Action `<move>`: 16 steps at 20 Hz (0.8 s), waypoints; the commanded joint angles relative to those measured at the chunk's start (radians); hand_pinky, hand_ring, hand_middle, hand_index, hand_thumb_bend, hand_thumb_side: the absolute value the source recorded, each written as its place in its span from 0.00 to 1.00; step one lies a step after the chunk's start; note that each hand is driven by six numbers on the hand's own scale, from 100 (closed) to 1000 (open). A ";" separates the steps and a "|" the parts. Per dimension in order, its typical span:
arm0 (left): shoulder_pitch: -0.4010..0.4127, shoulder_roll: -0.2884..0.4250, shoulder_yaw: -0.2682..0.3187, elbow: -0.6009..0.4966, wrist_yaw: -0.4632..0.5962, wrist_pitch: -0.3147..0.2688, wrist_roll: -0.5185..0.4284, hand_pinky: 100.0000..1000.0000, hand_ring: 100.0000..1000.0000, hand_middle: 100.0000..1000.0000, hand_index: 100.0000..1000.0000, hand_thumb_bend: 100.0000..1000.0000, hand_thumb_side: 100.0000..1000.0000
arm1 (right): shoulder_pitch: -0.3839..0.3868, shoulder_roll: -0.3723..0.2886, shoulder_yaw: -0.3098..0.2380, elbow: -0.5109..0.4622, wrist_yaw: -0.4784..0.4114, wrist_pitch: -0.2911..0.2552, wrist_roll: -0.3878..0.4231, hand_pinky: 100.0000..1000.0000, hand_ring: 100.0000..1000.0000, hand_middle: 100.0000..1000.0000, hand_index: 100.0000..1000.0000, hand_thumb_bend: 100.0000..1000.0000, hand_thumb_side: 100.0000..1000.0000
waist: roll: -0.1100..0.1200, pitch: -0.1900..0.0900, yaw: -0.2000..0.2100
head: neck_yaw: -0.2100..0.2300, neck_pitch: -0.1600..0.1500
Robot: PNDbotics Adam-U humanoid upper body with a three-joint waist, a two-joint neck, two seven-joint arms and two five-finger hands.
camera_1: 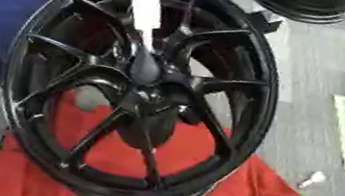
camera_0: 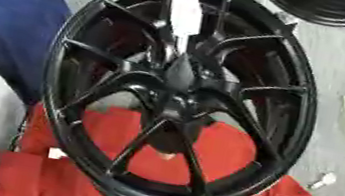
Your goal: Pull the pin out of the wheel hub.
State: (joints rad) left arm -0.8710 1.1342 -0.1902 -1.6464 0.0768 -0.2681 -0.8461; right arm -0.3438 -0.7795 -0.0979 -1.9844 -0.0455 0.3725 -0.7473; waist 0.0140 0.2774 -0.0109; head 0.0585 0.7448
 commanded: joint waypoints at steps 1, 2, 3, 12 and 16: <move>-0.019 0.016 0.003 -0.009 -0.007 -0.066 -0.061 0.83 0.76 0.69 0.81 0.00 0.37 | -0.015 -0.023 -0.008 -0.016 0.009 0.153 -0.160 0.68 0.52 0.46 0.62 0.00 0.11 | 0.001 -0.016 0.000 | 0.001 -0.008; -0.021 0.015 0.000 -0.010 -0.010 -0.067 -0.061 0.83 0.76 0.69 0.81 0.00 0.37 | -0.016 -0.023 -0.008 -0.016 0.009 0.152 -0.160 0.68 0.52 0.46 0.62 0.00 0.11 | 0.002 -0.015 -0.001 | 0.001 -0.008; -0.023 0.013 -0.003 -0.010 -0.012 -0.067 -0.061 0.83 0.76 0.69 0.81 0.00 0.37 | -0.016 -0.022 -0.008 -0.016 0.008 0.152 -0.160 0.68 0.52 0.46 0.62 0.00 0.11 | 0.002 -0.015 -0.001 | 0.001 -0.008; -0.054 -0.011 -0.057 0.008 -0.050 -0.074 -0.061 0.83 0.77 0.70 0.82 0.00 0.41 | -0.017 -0.015 -0.010 -0.016 0.006 0.148 -0.160 0.68 0.52 0.46 0.62 0.00 0.11 | 0.003 -0.012 -0.005 | -0.001 -0.015; -0.075 -0.033 -0.095 0.015 -0.067 -0.088 -0.061 0.83 0.78 0.71 0.83 0.00 0.34 | -0.020 -0.012 -0.008 -0.016 0.005 0.145 -0.160 0.68 0.52 0.46 0.62 0.00 0.11 | 0.005 -0.013 -0.008 | -0.003 -0.019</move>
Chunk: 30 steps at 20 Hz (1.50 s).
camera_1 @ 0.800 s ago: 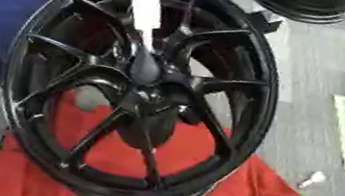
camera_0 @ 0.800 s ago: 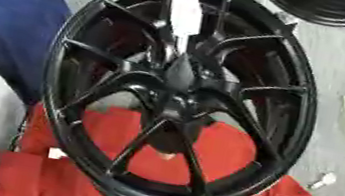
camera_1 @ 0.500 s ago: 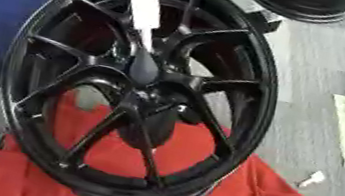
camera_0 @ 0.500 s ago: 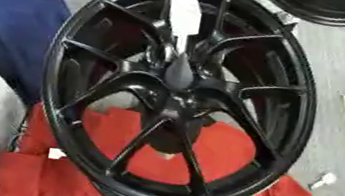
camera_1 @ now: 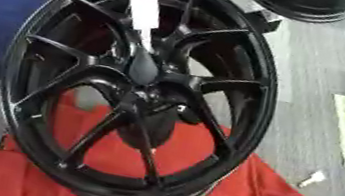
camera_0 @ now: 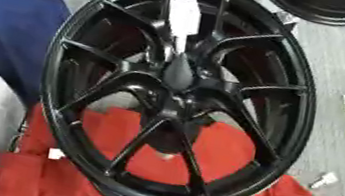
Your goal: Pull the pin out of the wheel hub.
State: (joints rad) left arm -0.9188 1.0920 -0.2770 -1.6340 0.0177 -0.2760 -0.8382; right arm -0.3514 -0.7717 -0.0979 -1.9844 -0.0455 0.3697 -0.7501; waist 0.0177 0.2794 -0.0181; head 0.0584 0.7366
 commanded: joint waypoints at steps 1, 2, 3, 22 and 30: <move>-0.037 0.001 -0.014 0.009 -0.009 -0.085 -0.069 0.83 0.78 0.71 0.83 0.00 0.30 | -0.013 -0.019 -0.007 -0.016 0.005 0.147 -0.157 0.68 0.52 0.46 0.62 0.00 0.11 | 0.001 -0.016 -0.002 | -0.004 -0.012; -0.048 -0.008 -0.019 0.018 -0.014 -0.090 -0.069 0.83 0.79 0.71 0.83 0.00 0.29 | -0.013 -0.018 -0.007 -0.016 0.005 0.147 -0.157 0.68 0.52 0.46 0.62 0.00 0.12 | 0.001 -0.016 -0.002 | -0.004 -0.014; -0.057 -0.018 -0.025 0.028 -0.018 -0.096 -0.069 0.84 0.79 0.72 0.83 0.00 0.27 | -0.014 -0.017 -0.007 -0.016 0.006 0.146 -0.157 0.68 0.52 0.46 0.62 0.00 0.12 | 0.001 -0.017 -0.004 | -0.004 -0.016; -0.233 -0.198 -0.170 0.209 -0.113 -0.087 -0.068 0.86 0.82 0.73 0.85 0.00 0.45 | -0.017 0.002 -0.010 -0.016 -0.010 0.133 -0.157 0.68 0.52 0.45 0.62 0.00 0.14 | 0.004 0.000 -0.017 | 0.001 -0.023; -0.275 -0.248 -0.212 0.230 -0.210 0.023 -0.068 0.90 0.87 0.77 0.87 0.26 0.78 | -0.022 0.007 -0.009 -0.016 -0.015 0.129 -0.157 0.68 0.51 0.45 0.62 0.00 0.14 | 0.007 0.004 -0.020 | 0.006 -0.019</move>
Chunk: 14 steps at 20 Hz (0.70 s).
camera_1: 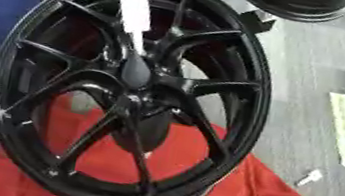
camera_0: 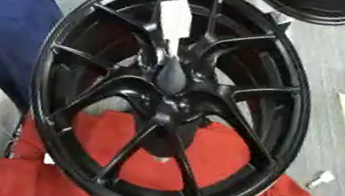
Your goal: Pull the pin out of the wheel hub.
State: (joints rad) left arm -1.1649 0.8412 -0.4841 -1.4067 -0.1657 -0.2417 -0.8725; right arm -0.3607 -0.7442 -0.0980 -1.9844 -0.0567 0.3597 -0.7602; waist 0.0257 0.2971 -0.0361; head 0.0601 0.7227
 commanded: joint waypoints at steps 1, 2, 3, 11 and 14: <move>-0.034 -0.005 -0.012 0.008 -0.042 -0.005 -0.034 0.91 0.88 0.77 0.87 0.31 0.82 | -0.013 -0.020 -0.009 -0.016 -0.005 0.139 -0.147 0.68 0.51 0.45 0.62 0.00 0.15 | -0.001 -0.014 -0.003 | 0.006 -0.004; -0.040 -0.013 -0.017 0.015 -0.057 0.000 -0.034 0.91 0.88 0.77 0.87 0.33 0.85 | -0.014 -0.019 -0.010 -0.016 -0.005 0.138 -0.147 0.68 0.51 0.45 0.61 0.00 0.15 | -0.001 -0.014 -0.004 | 0.007 -0.003; -0.045 -0.021 -0.023 0.024 -0.073 0.004 -0.034 0.91 0.88 0.77 0.87 0.34 0.87 | -0.015 -0.019 -0.010 -0.016 -0.005 0.137 -0.147 0.68 0.51 0.45 0.61 0.00 0.15 | -0.001 -0.014 -0.004 | 0.008 -0.001; -0.077 -0.085 -0.053 0.081 -0.124 0.009 -0.035 0.91 0.88 0.78 0.88 0.32 0.93 | -0.022 -0.014 -0.011 -0.016 -0.006 0.135 -0.147 0.68 0.51 0.45 0.61 0.00 0.16 | 0.001 -0.012 -0.008 | -0.005 -0.042; -0.083 -0.104 -0.062 0.097 -0.138 0.018 -0.035 0.91 0.89 0.79 0.89 0.31 0.94 | -0.028 -0.014 -0.008 -0.016 -0.005 0.133 -0.147 0.68 0.51 0.45 0.61 0.00 0.15 | 0.002 -0.012 -0.010 | -0.011 -0.068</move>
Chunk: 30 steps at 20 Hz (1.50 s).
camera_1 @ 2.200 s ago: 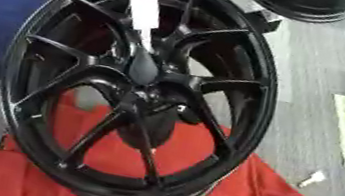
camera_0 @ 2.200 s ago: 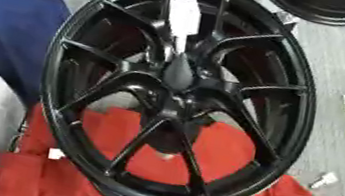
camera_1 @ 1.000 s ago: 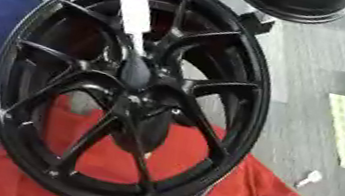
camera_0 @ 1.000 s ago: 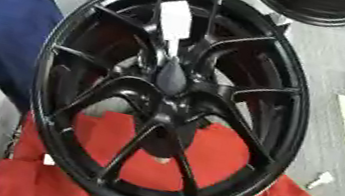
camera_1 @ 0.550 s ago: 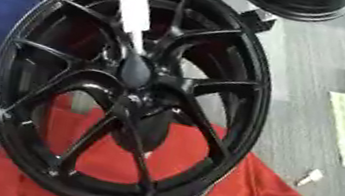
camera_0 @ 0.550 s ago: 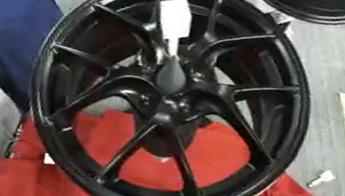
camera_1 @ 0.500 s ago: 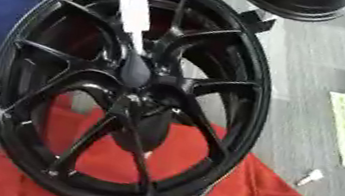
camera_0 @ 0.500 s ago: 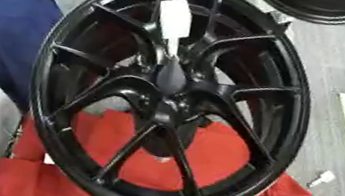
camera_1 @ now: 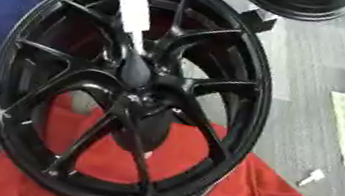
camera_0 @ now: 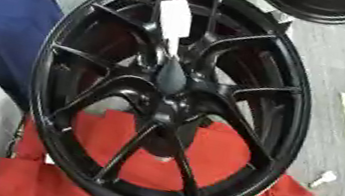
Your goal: Pull the pin out of the wheel hub.
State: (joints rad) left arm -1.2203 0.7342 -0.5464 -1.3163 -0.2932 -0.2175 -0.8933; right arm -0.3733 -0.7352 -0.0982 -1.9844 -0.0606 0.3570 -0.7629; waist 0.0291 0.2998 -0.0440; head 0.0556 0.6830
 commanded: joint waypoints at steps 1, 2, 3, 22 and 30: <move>-0.030 -0.001 -0.002 0.011 -0.019 0.000 -0.014 0.91 0.89 0.79 0.90 0.32 0.95 | -0.017 -0.023 -0.006 -0.016 0.000 0.135 -0.144 0.68 0.51 0.45 0.61 0.00 0.15 | -0.002 -0.015 -0.003 | -0.007 -0.032; -0.031 -0.005 -0.002 0.014 -0.026 0.007 -0.014 0.91 0.89 0.79 0.90 0.32 0.95 | -0.019 -0.022 -0.005 -0.016 0.000 0.134 -0.144 0.68 0.51 0.45 0.61 0.00 0.16 | -0.002 -0.015 -0.003 | -0.008 -0.035; -0.032 -0.007 -0.001 0.014 -0.032 0.013 -0.014 0.92 0.90 0.79 0.90 0.32 0.95 | -0.020 -0.021 -0.005 -0.016 0.001 0.133 -0.144 0.68 0.51 0.45 0.61 0.00 0.16 | -0.001 -0.014 -0.003 | -0.008 -0.037; -0.044 -0.028 -0.027 -0.025 -0.189 0.122 0.012 0.92 0.92 0.80 0.94 0.43 0.94 | -0.017 -0.002 -0.019 -0.016 -0.006 0.119 -0.144 0.68 0.50 0.44 0.61 0.00 0.18 | 0.004 -0.005 0.002 | 0.015 0.007; -0.053 -0.037 -0.037 -0.019 -0.197 0.128 -0.003 0.92 0.92 0.80 0.91 0.40 1.00 | -0.017 0.004 -0.024 -0.016 -0.008 0.113 -0.144 0.68 0.50 0.44 0.60 0.00 0.19 | 0.004 -0.002 0.006 | 0.024 0.015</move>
State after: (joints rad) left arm -1.2476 0.6859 -0.5881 -1.3311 -0.4850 -0.0918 -0.8935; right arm -0.3786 -0.7131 -0.1074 -1.9844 -0.0648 0.3445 -0.7754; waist 0.0356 0.3139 -0.0388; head 0.0760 0.6932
